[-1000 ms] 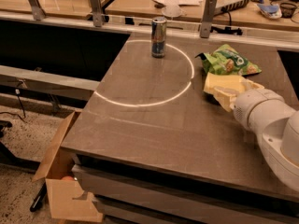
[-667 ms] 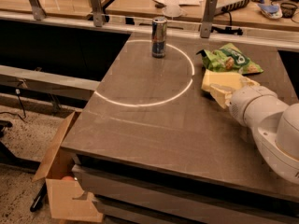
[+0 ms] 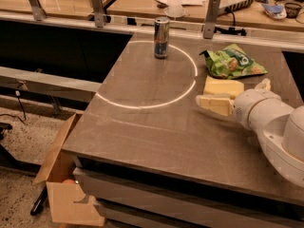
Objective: Move sponge near green rice chip bag
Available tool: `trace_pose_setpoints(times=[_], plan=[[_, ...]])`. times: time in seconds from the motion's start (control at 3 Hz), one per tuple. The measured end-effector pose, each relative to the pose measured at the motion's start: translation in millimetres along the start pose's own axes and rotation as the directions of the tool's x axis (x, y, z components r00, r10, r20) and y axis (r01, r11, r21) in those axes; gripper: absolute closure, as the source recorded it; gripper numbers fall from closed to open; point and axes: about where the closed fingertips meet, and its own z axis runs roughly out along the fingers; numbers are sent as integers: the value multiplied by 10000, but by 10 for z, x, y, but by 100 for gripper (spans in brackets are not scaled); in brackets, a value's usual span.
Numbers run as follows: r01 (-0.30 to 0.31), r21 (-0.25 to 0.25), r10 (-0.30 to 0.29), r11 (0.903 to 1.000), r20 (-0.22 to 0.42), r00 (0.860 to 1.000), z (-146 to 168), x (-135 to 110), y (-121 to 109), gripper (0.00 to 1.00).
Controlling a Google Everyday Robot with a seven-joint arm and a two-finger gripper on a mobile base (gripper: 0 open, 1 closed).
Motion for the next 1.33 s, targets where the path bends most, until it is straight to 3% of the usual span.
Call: trace_pose_setpoints(times=[0.33, 0.67, 1.0, 1.33], plan=[[64, -394, -53, 9992, 261, 9996, -91, -52, 78, 0], [87, -756, -45, 9971, 552, 9985, -381, 16, 114, 0], [-50, -814, 115, 9967, 797, 9968, -788, 172, 31, 0], [-86, -641, 135, 9979, 764, 9970, -828, 193, -38, 0]])
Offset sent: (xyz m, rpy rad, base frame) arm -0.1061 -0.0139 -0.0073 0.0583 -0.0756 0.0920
